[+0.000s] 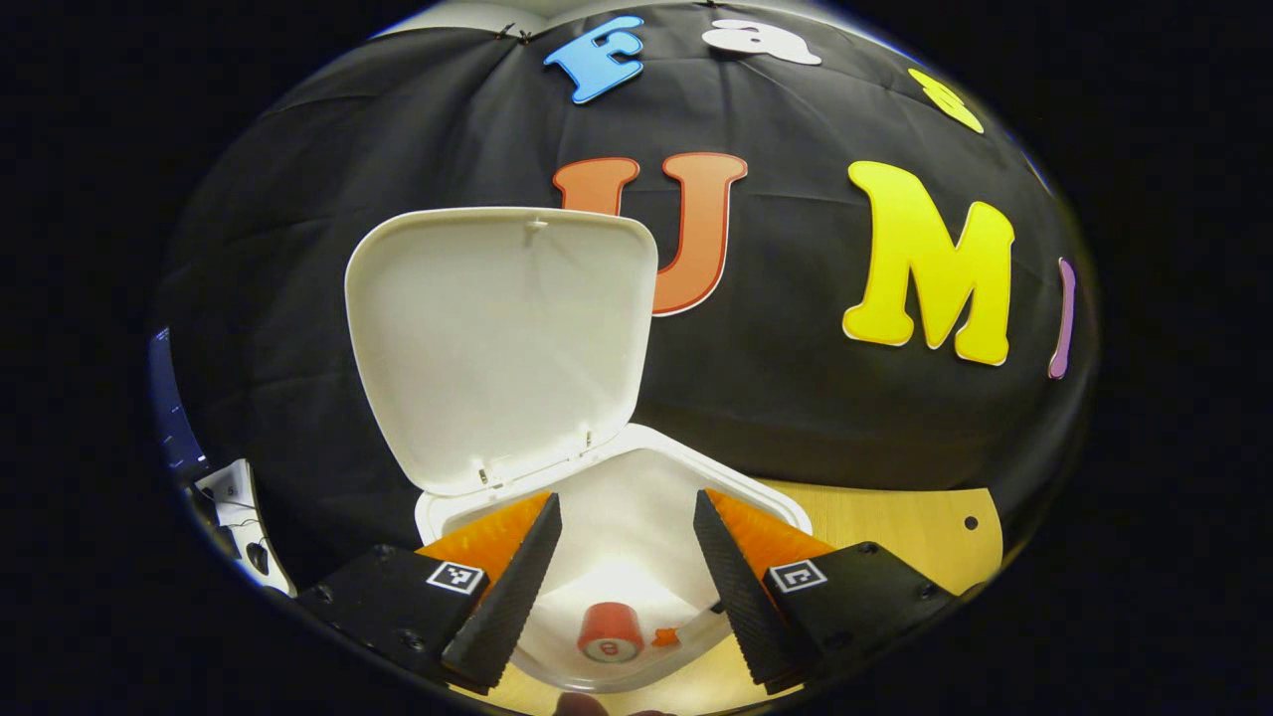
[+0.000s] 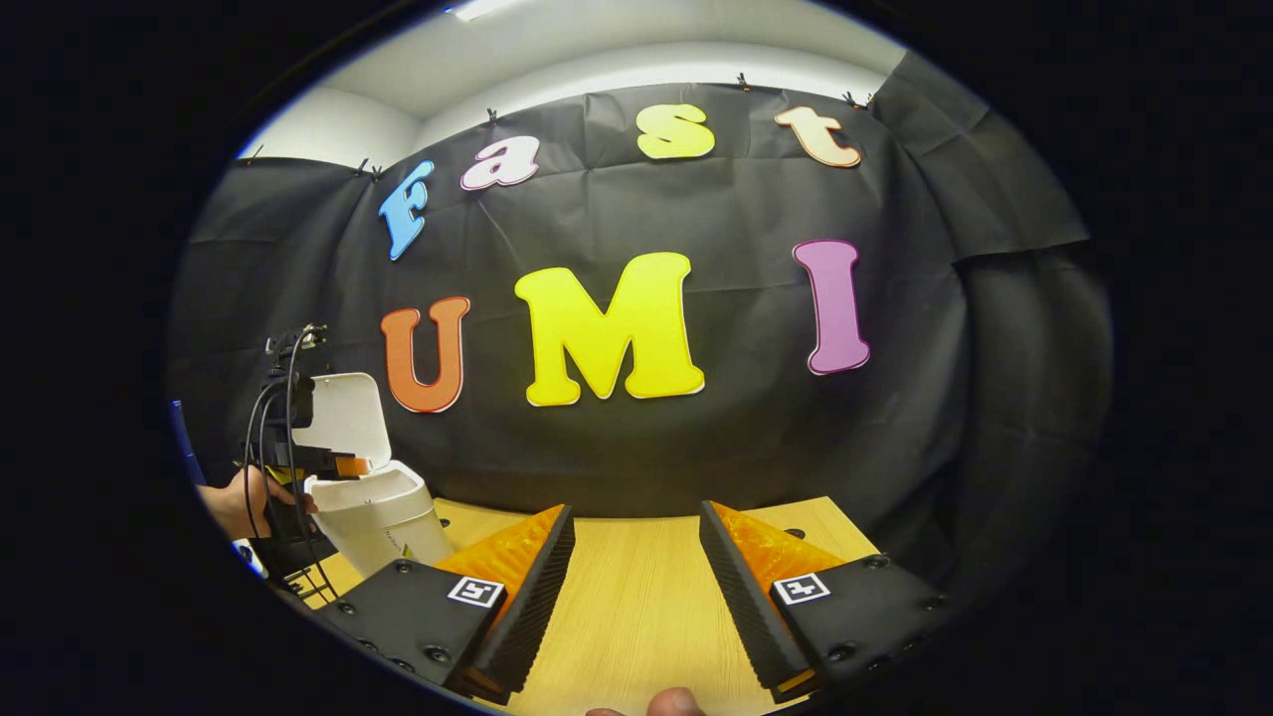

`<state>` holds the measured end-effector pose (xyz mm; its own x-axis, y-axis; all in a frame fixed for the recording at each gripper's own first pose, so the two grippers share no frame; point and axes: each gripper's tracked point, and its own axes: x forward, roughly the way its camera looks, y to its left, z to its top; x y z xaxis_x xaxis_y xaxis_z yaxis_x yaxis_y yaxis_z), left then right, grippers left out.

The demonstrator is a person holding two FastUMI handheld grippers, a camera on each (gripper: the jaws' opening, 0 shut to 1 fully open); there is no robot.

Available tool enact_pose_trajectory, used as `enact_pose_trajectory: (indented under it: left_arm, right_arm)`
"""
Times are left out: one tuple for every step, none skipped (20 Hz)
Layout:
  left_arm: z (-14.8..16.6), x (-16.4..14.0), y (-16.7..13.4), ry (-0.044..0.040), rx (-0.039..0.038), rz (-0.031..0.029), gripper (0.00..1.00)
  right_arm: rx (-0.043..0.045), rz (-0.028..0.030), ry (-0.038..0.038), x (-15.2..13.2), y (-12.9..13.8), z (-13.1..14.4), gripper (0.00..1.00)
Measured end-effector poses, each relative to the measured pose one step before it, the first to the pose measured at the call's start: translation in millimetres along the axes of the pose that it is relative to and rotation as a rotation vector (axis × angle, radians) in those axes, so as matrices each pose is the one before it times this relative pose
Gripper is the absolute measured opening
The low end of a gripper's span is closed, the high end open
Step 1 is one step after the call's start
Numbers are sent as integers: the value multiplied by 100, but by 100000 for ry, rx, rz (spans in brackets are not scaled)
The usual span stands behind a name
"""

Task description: Press the lid of the desktop garbage bin to open it, pick up the crumpled paper on the desktop and throw it into the bin, then pick up the pop can on the desktop and drop it into the bin, and finally close the garbage bin lid.

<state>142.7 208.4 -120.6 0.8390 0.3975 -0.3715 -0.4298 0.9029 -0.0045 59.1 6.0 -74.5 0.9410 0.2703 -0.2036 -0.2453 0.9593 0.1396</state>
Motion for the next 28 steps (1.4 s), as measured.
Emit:
enact_pose_trajectory:
  left_arm:
    - [412,-577,21,-1097,-77,460,88]
    - [736,-764,141,-1578,-295,1434,88]
    - [828,-422,150,-1807,-821,1460,88]
    - [1093,-530,-39,-2205,-1462,933,88]
    - [1409,-464,-248,-2292,-1679,419,88]
    - [1276,0,-303,-2382,-983,530,88]
    - [1344,35,89,-2594,-247,1648,88]
    - [1332,157,142,-2724,-369,1788,88]
    - [1198,182,196,-2022,-603,1980,87]
    - [1260,148,271,-1535,-1033,2417,87]
    - [1216,70,259,-1057,-1290,1811,87]
    - [1091,206,137,-1727,-1458,1293,88]
    - [1188,326,122,-1502,-1485,1143,90]
    - [1249,300,218,-1476,-1294,1938,92]
    - [1566,528,100,-2331,-677,1712,96]
    - [1200,715,286,-1937,-57,1714,96]
    - [1135,626,180,-1718,405,1308,96]
    - [961,666,39,-1661,510,1275,96]
    - [747,581,85,-1145,-43,1036,96]
    - [444,656,-34,-925,-157,647,96]
    - [112,579,-83,-248,55,545,95]
    - [210,664,41,-486,1049,801,95]
    - [194,557,223,-1188,1686,1328,94]
    - [178,578,99,-735,1231,260,93]
    - [160,419,203,-1077,635,1018,89]
    - [96,506,233,-1302,606,1236,88]
    - [26,597,396,-822,28,1213,88]
    - [-53,730,212,71,-640,870,88]
  right_arm:
    - [-422,459,196,-71,149,-128,83]
    - [-550,341,-106,0,154,26,83]
    - [-263,464,-144,7,34,30,82]
    - [-164,404,-350,-41,84,165,82]
    - [11,520,-340,7,-51,206,82]
    - [147,281,-233,55,-27,146,83]
    - [182,280,-441,48,-114,250,81]
    - [10,-110,-595,36,-303,263,82]
    - [278,-48,-397,73,-256,248,83]
    - [621,-237,-235,30,-237,164,81]
    - [853,3,-93,126,-256,28,81]
    - [703,-199,140,83,-176,59,83]
    - [481,-94,208,123,-190,-59,82]
    - [506,-141,155,100,-238,73,83]
    - [322,-145,-6,104,-203,85,83]
    - [266,-226,-423,109,-189,224,83]
    - [199,-414,-599,226,-167,196,82]
    - [200,-477,-437,228,-222,200,83]
    - [293,-84,-315,88,-40,191,83]
    - [-73,-36,-47,233,-47,84,83]
    - [-266,-22,14,100,-47,74,83]
    - [-150,152,-278,25,-40,220,83]
    - [-368,-12,-457,72,1,276,83]
    - [-364,-80,-412,78,-102,189,83]
    - [-371,-144,-97,186,-89,85,83]
    - [-234,-392,5,-3,-102,6,83]
    - [165,-297,336,-25,-168,22,83]
    - [439,-214,422,48,-67,-72,83]
